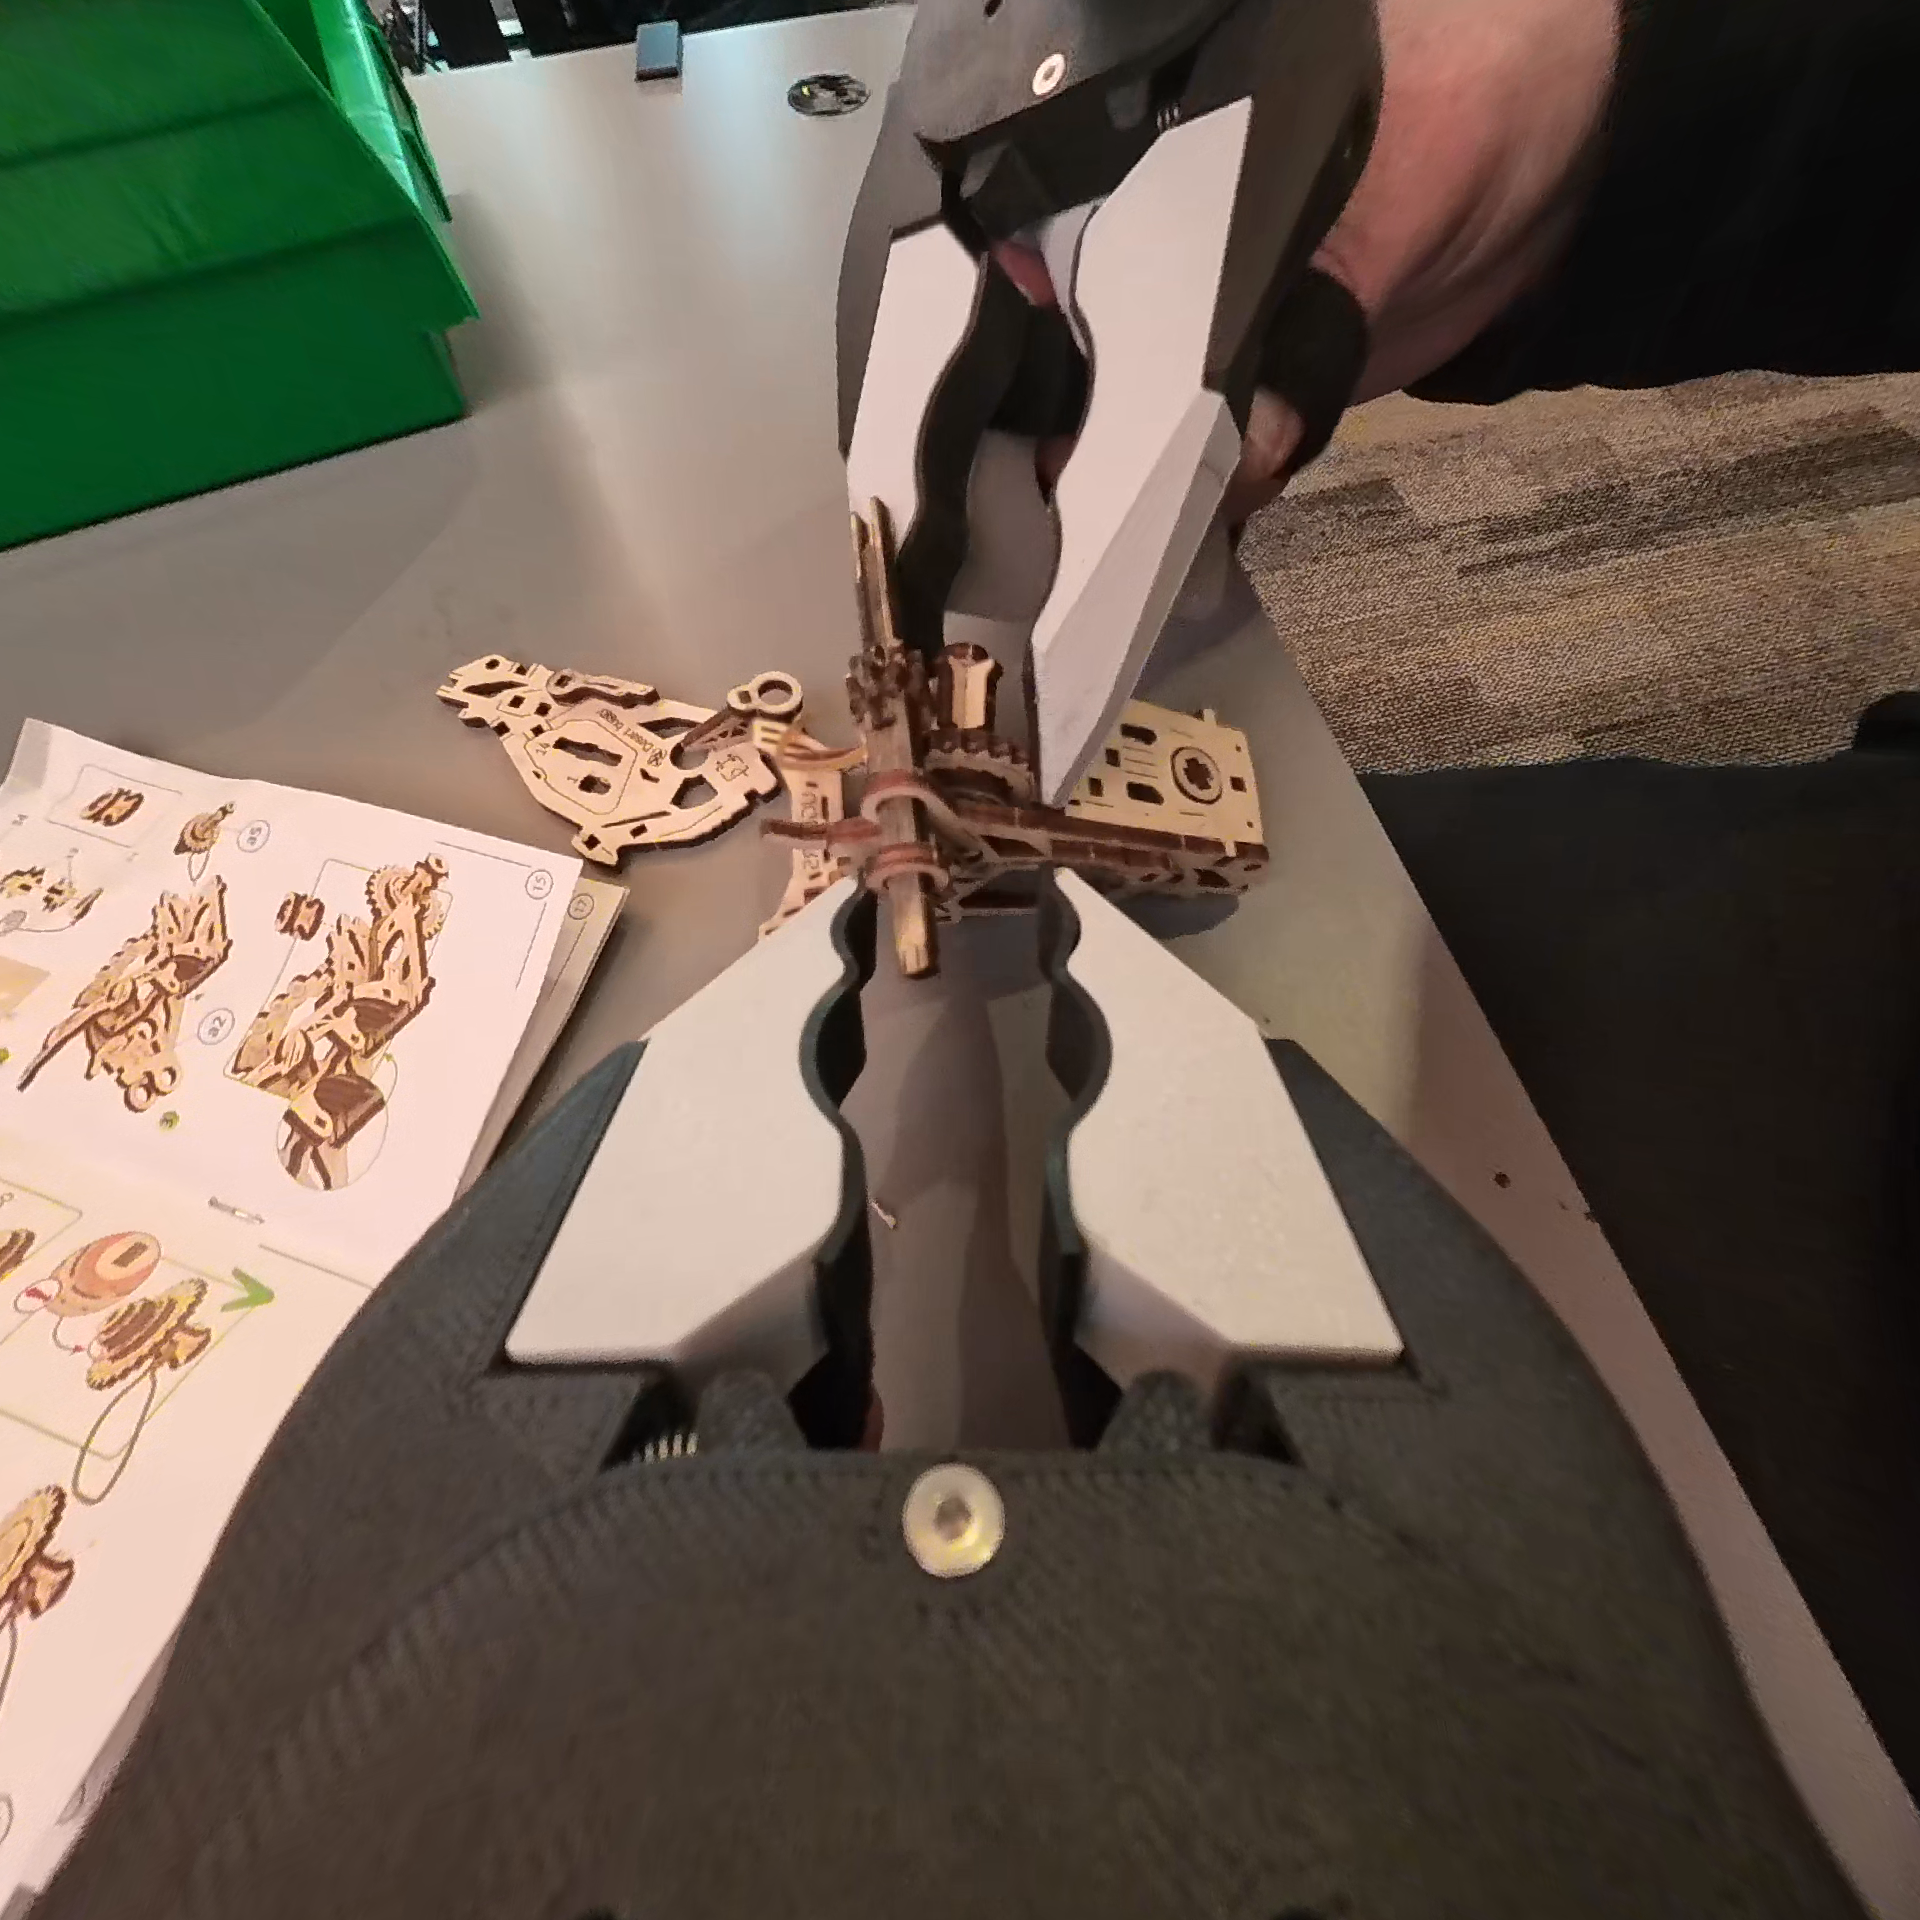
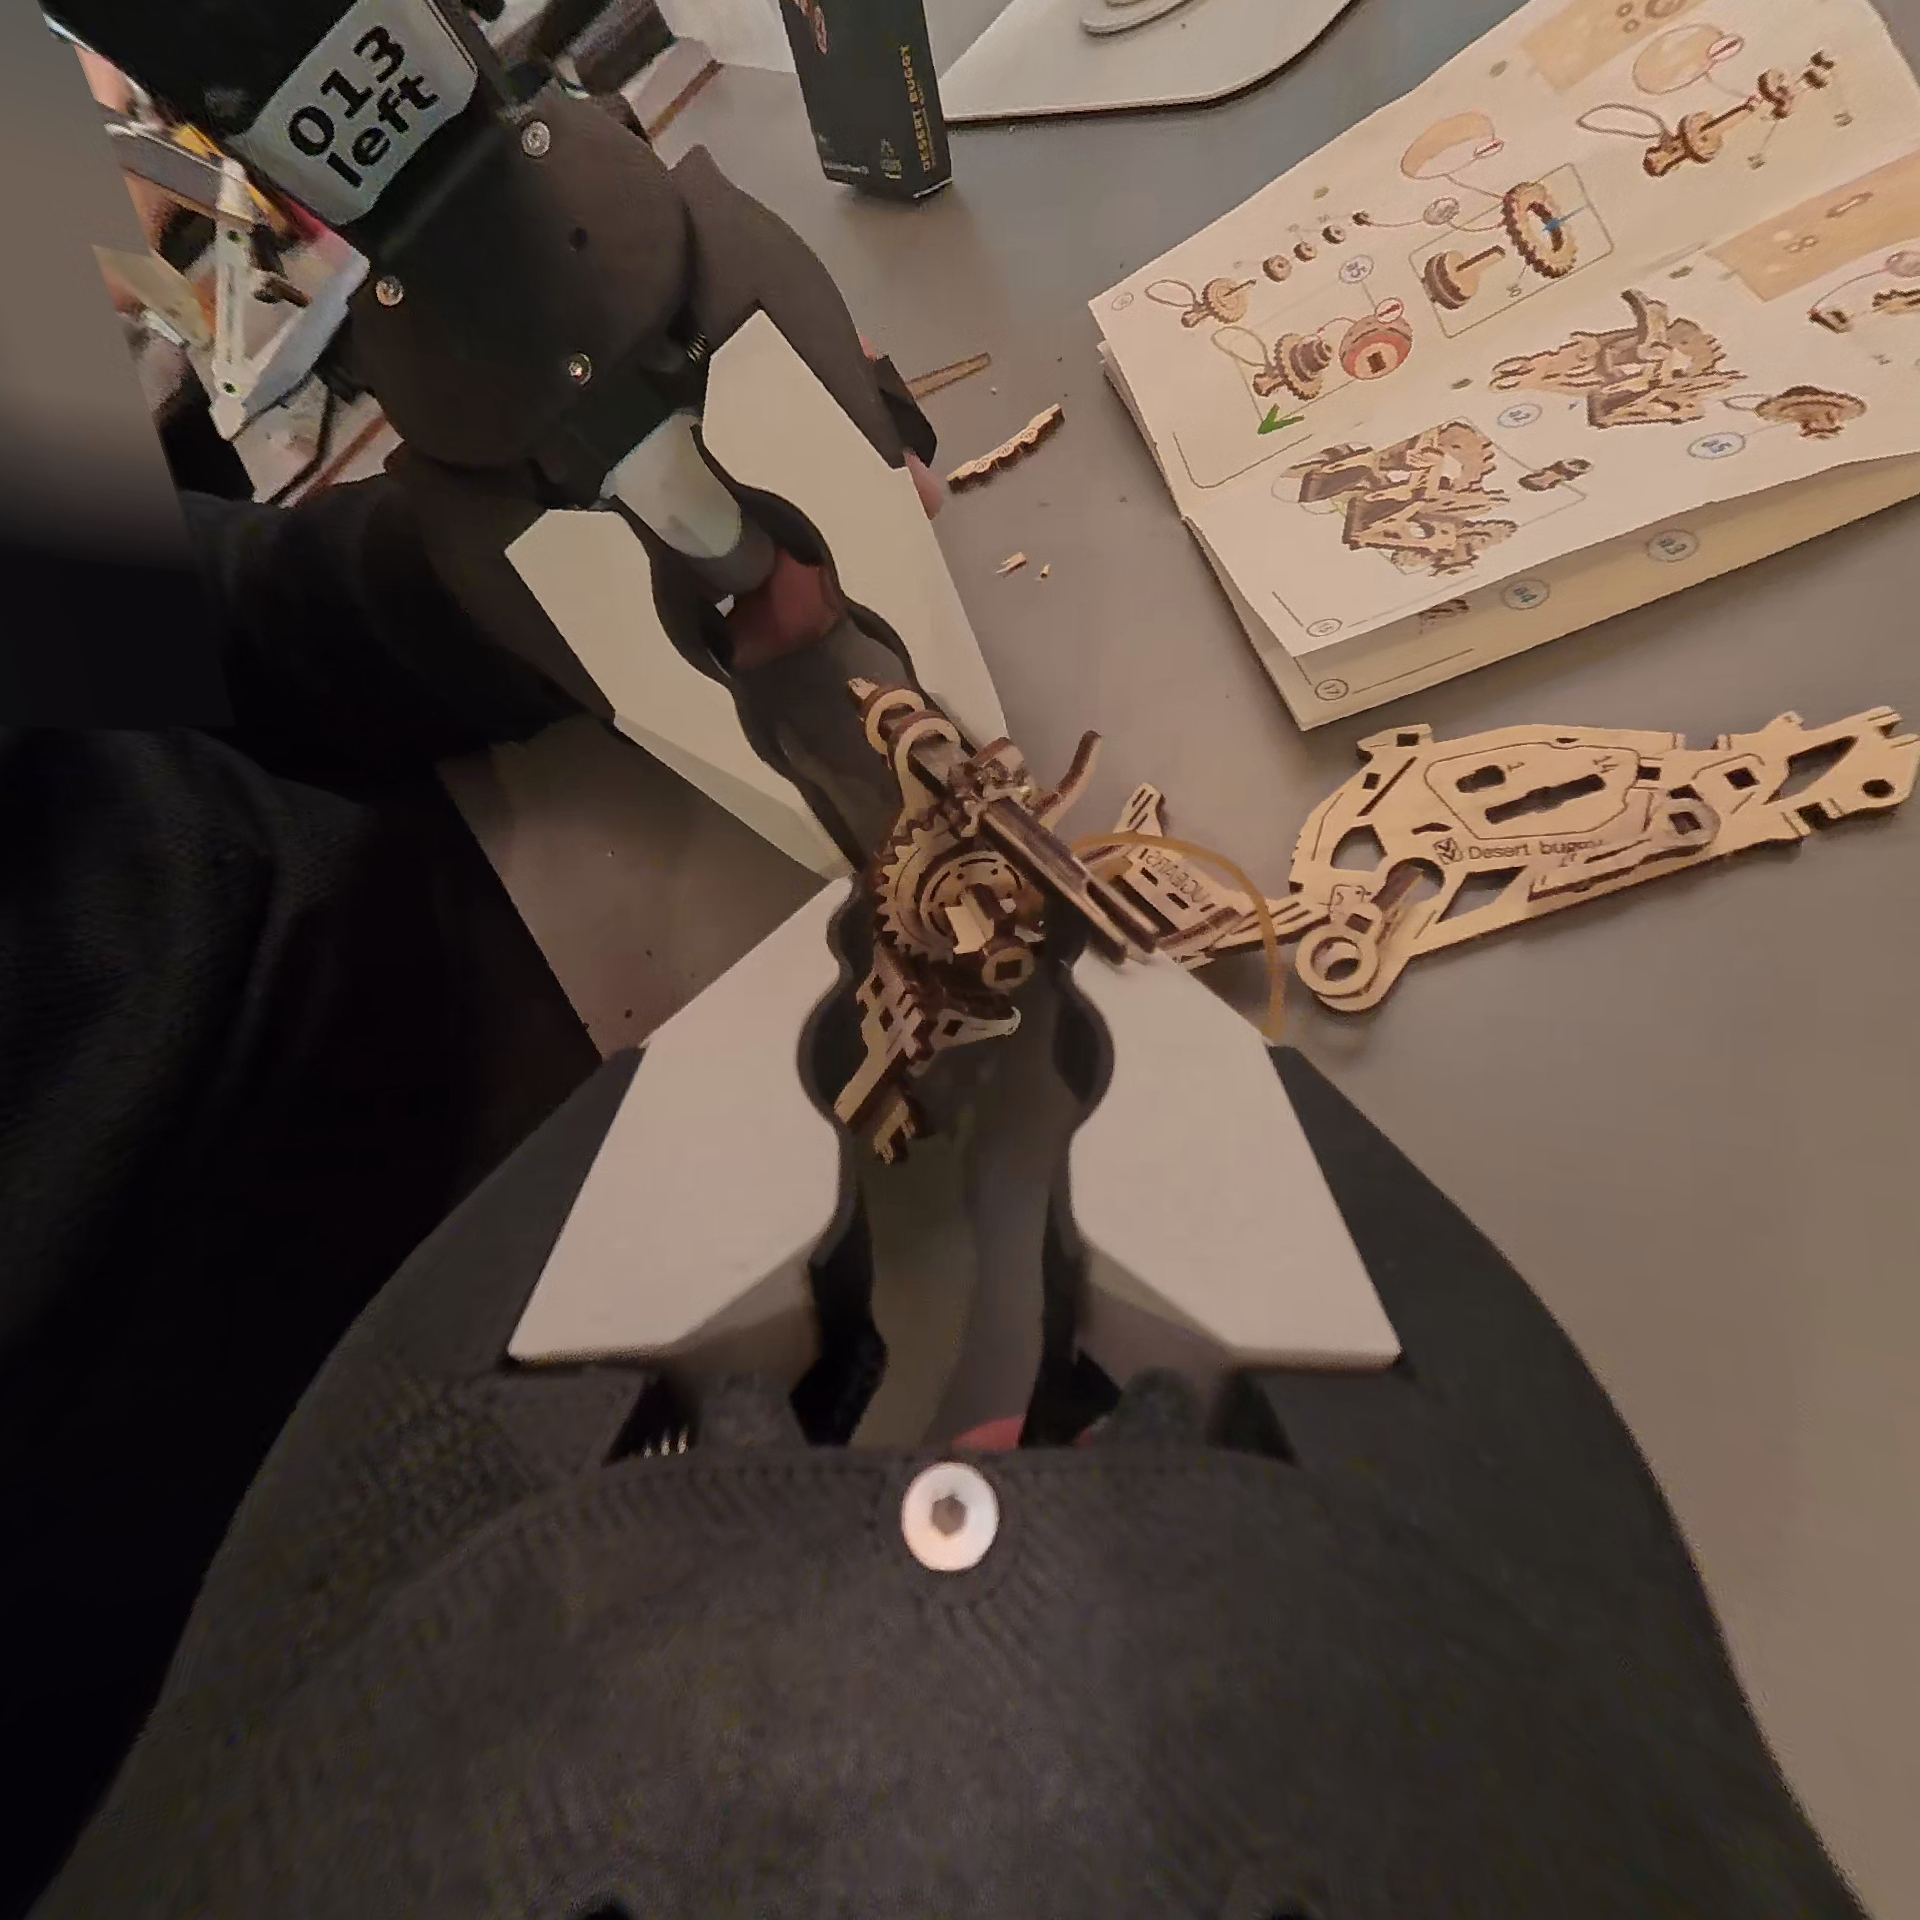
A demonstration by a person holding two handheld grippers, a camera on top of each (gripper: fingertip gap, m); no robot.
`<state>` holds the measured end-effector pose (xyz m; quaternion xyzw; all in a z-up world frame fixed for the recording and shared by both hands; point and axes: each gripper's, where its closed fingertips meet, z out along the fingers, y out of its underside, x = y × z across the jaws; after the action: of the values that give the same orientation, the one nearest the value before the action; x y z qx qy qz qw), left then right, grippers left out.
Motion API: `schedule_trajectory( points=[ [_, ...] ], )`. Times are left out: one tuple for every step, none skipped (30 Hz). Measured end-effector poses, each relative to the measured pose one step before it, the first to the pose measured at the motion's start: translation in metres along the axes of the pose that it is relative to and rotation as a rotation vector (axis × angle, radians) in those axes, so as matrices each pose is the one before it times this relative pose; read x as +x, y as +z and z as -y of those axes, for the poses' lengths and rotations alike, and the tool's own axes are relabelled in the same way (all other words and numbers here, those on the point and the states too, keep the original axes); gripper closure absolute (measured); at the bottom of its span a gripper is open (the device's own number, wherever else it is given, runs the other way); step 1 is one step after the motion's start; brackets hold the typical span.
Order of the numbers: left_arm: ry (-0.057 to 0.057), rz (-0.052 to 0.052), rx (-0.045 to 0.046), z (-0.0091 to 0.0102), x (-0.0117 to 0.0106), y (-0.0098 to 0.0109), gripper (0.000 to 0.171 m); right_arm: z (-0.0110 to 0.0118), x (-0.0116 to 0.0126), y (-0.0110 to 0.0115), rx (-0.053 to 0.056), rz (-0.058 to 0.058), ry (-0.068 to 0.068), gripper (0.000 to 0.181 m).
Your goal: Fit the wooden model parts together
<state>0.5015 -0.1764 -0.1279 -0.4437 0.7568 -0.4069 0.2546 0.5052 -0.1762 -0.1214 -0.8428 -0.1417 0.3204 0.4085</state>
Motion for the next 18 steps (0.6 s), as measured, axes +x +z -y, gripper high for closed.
schedule_trajectory(
  points=[
    [-0.0021, -0.0055, -0.00066, 0.00024, -0.00009, 0.00071, 0.143, -0.00094, 0.00035, -0.00028, -0.0046, 0.0146, 0.0102, 0.152],
    [0.0004, -0.0042, -0.00088, 0.00033, -0.00015, 0.00068, 0.143, -0.00143, 0.00028, -0.00046, -0.0117, 0.0146, 0.0080, 0.152],
    [0.0030, -0.0022, -0.00178, 0.00015, -0.00026, 0.00088, 0.143, -0.00070, 0.00054, -0.00050, -0.0083, 0.0132, 0.0041, 0.152],
    [0.0002, -0.0020, -0.00251, -0.00010, -0.00049, 0.00079, 0.143, -0.00037, 0.00067, -0.00047, -0.0065, 0.0145, 0.0106, 0.152],
    [-0.0023, -0.0061, 0.00147, 0.00044, -0.00007, 0.00031, 0.143, -0.00030, 0.00043, -0.00047, -0.0057, 0.0172, 0.0127, 0.152],
    [-0.0052, -0.0080, 0.00105, 0.00024, 0.00000, 0.00024, 0.143, -0.00045, 0.00020, -0.00061, -0.0086, 0.0166, 0.0085, 0.153],
    [-0.0059, -0.0074, 0.00134, 0.00018, -0.00006, -0.00011, 0.143, -0.00029, 0.00019, -0.00032, -0.0090, 0.0095, -0.0029, 0.153],
    [-0.0075, -0.0070, 0.00135, 0.00005, -0.00018, -0.00015, 0.143, -0.00031, 0.00018, -0.00007, -0.0091, 0.0068, -0.0037, 0.153],
    [-0.0082, -0.0078, 0.00204, 0.00017, -0.00006, -0.00028, 0.144, -0.00017, 0.00009, -0.00012, -0.0075, 0.0121, 0.0039, 0.153],
    [-0.0056, -0.0075, 0.00118, 0.00013, 0.00025, -0.00004, 0.144, -0.00003, 0.00001, -0.00027, -0.0057, 0.0139, 0.0018, 0.153],
    [-0.0009, -0.0012, -0.00139, -0.00011, -0.00029, 0.00018, 0.144, 0.00048, 0.00037, -0.00043, -0.0031, 0.0085, -0.0020, 0.153],
    [0.0039, 0.0015, -0.00287, -0.00040, -0.00034, 0.00018, 0.143, 0.00070, 0.00018, -0.00034, -0.0005, 0.0043, -0.0032, 0.153],
    [0.0027, 0.0042, -0.00478, -0.00066, -0.00047, 0.00043, 0.142, 0.00062, -0.00069, -0.00058, 0.0004, 0.0088, -0.0002, 0.152],
    [0.0017, -0.0018, -0.00565, -0.00077, 0.00034, 0.00056, 0.141, 0.00074, -0.00030, -0.00065, 0.0037, 0.0040, 0.0006, 0.150],
    [0.0051, -0.0027, -0.00387, -0.00040, 0.00083, 0.00034, 0.141, 0.00081, 0.00027, -0.00069, 0.0057, -0.0038, 0.0009, 0.148],
    [0.0034, 0.0014, -0.00119, -0.00011, 0.00022, 0.00021, 0.141, 0.00063, -0.00043, -0.00083, 0.0073, -0.0002, 0.0040, 0.143],
    [-0.0016, 0.0007, -0.00071, -0.00009, -0.00031, 0.00013, 0.141, 0.00000, -0.00099, -0.00087, 0.0053, 0.0022, 0.0045, 0.140],
    [-0.0037, -0.0016, 0.00118, 0.00016, -0.00022, -0.00013, 0.141, -0.00096, 0.00004, -0.00105, 0.0014, -0.0058, -0.0035, 0.141]
  ],
)
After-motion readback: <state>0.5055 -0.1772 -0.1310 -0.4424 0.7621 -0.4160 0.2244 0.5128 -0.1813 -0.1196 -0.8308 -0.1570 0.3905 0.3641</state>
